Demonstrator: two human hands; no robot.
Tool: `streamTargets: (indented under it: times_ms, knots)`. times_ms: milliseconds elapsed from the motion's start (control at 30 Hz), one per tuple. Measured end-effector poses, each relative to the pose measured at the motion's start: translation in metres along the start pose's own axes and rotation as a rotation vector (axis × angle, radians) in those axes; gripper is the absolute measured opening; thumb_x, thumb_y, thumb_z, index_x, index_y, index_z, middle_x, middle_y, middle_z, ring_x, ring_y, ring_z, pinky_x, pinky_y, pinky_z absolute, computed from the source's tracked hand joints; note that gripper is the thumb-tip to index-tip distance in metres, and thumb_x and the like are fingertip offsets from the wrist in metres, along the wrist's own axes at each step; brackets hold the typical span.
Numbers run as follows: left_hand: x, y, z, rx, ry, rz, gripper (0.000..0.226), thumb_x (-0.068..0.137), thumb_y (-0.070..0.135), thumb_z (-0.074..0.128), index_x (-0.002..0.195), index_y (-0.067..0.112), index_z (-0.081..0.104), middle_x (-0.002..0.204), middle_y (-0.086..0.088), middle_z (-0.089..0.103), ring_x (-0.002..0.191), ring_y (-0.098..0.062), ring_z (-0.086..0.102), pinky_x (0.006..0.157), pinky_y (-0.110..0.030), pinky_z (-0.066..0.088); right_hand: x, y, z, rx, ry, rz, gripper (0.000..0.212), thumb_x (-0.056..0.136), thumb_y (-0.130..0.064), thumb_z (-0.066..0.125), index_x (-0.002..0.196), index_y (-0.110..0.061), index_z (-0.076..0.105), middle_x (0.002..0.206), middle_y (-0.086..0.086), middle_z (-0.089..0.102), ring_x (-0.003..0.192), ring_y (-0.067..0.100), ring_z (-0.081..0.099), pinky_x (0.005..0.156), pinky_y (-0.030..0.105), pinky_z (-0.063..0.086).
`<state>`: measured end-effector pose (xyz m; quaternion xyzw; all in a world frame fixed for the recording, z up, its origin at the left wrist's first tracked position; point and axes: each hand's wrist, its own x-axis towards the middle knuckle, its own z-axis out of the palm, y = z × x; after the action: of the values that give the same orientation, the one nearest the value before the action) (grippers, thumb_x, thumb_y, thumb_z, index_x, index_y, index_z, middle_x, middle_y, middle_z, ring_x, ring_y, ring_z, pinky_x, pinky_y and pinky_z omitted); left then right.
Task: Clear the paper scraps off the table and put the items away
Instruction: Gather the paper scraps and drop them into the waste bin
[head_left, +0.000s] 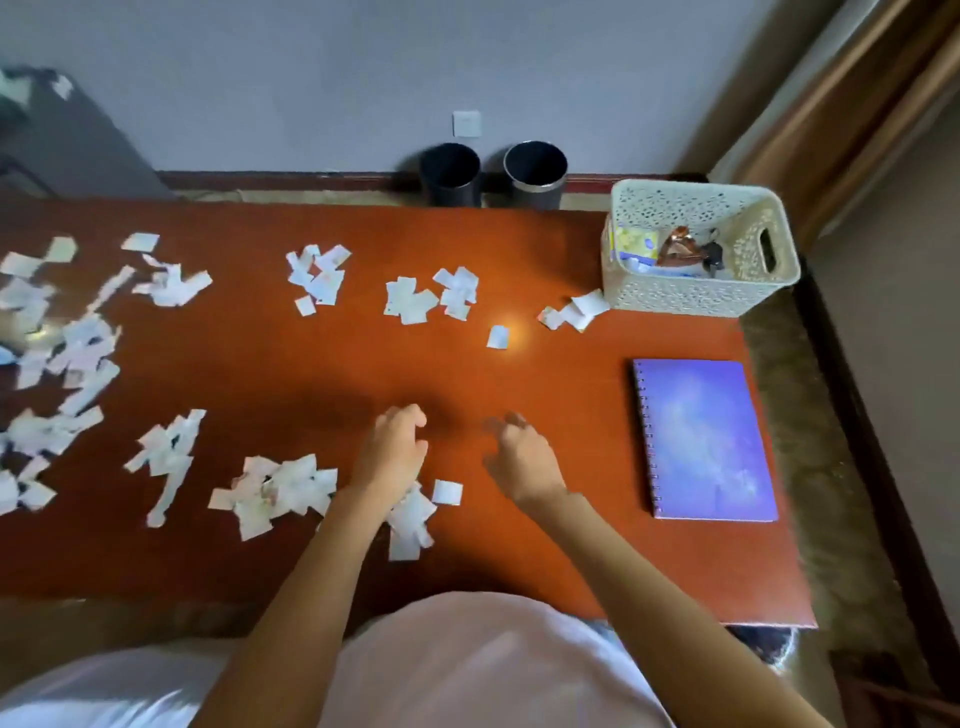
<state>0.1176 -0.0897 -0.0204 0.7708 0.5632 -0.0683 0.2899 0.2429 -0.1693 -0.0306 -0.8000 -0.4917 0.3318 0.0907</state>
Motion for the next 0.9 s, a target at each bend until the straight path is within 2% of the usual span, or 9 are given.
streamTargets:
  times_ms: [133,200,267,400,533,600,667,833,900]
  knots:
    - [-0.005,-0.08,0.005,0.109,-0.075,-0.186,0.053,0.088,0.019,0.061,0.136,0.013,0.04,0.144,-0.014,0.035,0.132,-0.029,0.037,0.102,-0.038,0.043,0.002,-0.039,0.058,-0.044,-0.194,0.107,0.051,0.088,-0.02,0.061,0.132,-0.008,0.039,0.135,0.015,0.033,0.11,0.039,0.057,0.091,0.04,0.047]
    - [-0.007,-0.109,0.007,0.124,-0.127,-0.268,0.07,0.084,0.024,0.066,0.143,0.017,0.028,0.151,-0.015,0.018,0.138,-0.033,0.026,0.107,-0.043,0.039,-0.001,-0.051,0.075,-0.053,-0.176,0.193,0.055,0.088,-0.022,0.063,0.132,-0.007,0.034,0.136,0.016,0.029,0.113,0.039,0.055,0.09,0.041,0.048]
    - [-0.01,-0.129,0.01,0.109,-0.147,-0.311,0.079,0.081,0.024,0.07,0.145,0.019,0.023,0.153,-0.014,0.009,0.138,-0.033,0.022,0.106,-0.042,0.04,-0.003,-0.059,0.085,-0.067,-0.121,0.236,0.049,0.089,-0.015,0.061,0.129,-0.005,0.034,0.134,0.017,0.03,0.112,0.039,0.055,0.088,0.04,0.048]
    - [-0.012,-0.145,0.021,0.063,-0.036,-0.179,0.071,0.08,0.011,0.07,0.139,0.016,0.032,0.147,-0.014,0.022,0.13,-0.029,0.034,0.097,-0.029,0.045,0.001,-0.062,0.094,-0.026,-0.049,0.311,0.031,0.089,0.0,0.055,0.118,-0.001,0.043,0.124,0.018,0.038,0.102,0.04,0.058,0.084,0.041,0.047]
    - [-0.011,-0.145,0.026,-0.028,-0.012,-0.099,0.047,0.085,0.002,0.062,0.128,0.01,0.045,0.136,-0.012,0.036,0.125,-0.024,0.04,0.094,-0.024,0.044,0.007,-0.058,0.097,0.024,0.002,0.367,0.025,0.088,-0.004,0.055,0.112,0.0,0.05,0.119,0.018,0.046,0.1,0.039,0.059,0.083,0.04,0.048]
    - [-0.011,-0.141,0.028,-0.075,-0.019,-0.087,0.036,0.089,-0.001,0.053,0.124,0.006,0.05,0.135,-0.012,0.039,0.125,-0.023,0.041,0.094,-0.024,0.042,0.01,-0.053,0.098,0.052,0.037,0.368,0.02,0.088,-0.001,0.046,0.107,0.001,0.055,0.112,0.021,0.056,0.093,0.039,0.059,0.075,0.037,0.045]
    - [-0.01,-0.137,0.03,-0.113,-0.02,-0.088,0.033,0.091,-0.002,0.047,0.123,0.003,0.052,0.133,-0.012,0.042,0.122,-0.023,0.044,0.091,-0.023,0.042,0.013,-0.047,0.095,0.086,0.06,0.36,0.022,0.087,0.002,0.041,0.101,0.001,0.057,0.102,0.023,0.063,0.079,0.033,0.054,0.066,0.032,0.04]
    - [-0.006,-0.121,0.023,-0.272,0.039,-0.12,0.023,0.09,0.001,0.053,0.112,-0.003,0.056,0.118,-0.015,0.058,0.109,-0.025,0.054,0.078,-0.023,0.04,0.016,-0.04,0.076,0.277,0.187,0.305,0.017,0.082,0.002,0.049,0.096,0.001,0.058,0.087,0.021,0.065,0.071,0.028,0.051,0.062,0.031,0.041]
    - [-0.003,-0.114,0.018,-0.316,0.058,-0.112,0.019,0.089,0.004,0.056,0.107,-0.003,0.056,0.104,-0.015,0.062,0.092,-0.022,0.057,0.064,-0.016,0.038,0.019,-0.04,0.067,0.32,0.161,0.225,0.017,0.084,0.002,0.053,0.1,0.001,0.057,0.082,0.014,0.059,0.073,0.026,0.053,0.058,0.028,0.043]
